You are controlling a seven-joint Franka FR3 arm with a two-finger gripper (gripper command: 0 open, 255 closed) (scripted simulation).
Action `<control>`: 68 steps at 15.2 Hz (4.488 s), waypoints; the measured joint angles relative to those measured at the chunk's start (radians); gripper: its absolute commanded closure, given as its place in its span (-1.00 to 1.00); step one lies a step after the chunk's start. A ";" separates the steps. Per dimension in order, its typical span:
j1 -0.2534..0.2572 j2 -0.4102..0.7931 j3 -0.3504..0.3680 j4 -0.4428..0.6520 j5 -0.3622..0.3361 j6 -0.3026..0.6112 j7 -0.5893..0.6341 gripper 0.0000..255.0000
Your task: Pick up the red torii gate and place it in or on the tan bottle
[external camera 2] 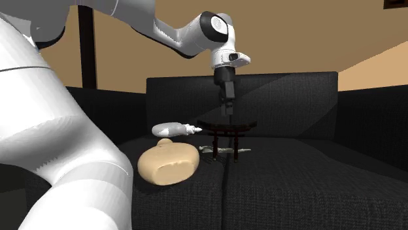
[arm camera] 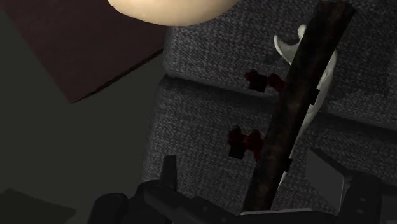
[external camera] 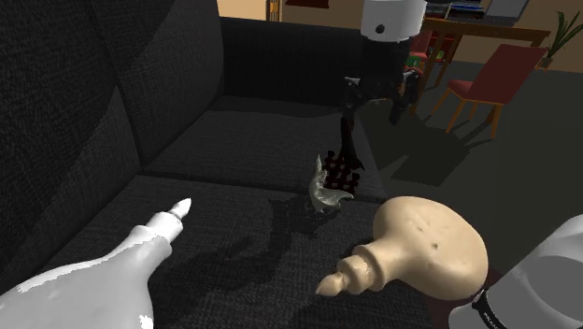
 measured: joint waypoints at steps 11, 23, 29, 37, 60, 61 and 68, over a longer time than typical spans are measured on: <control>-0.064 0.186 0.143 0.028 -0.033 0.031 0.338 -1.00; -0.063 0.181 0.142 0.018 -0.032 0.039 0.338 1.00; -0.063 0.182 0.142 0.024 -0.032 0.034 0.337 1.00; -0.067 0.185 0.135 0.126 -0.037 -0.067 0.331 1.00; -0.086 0.295 0.150 0.537 -0.090 -0.383 0.344 1.00; -0.086 0.304 0.153 0.560 -0.095 -0.399 0.346 1.00; -0.083 0.376 0.179 0.734 -0.130 -0.513 0.367 1.00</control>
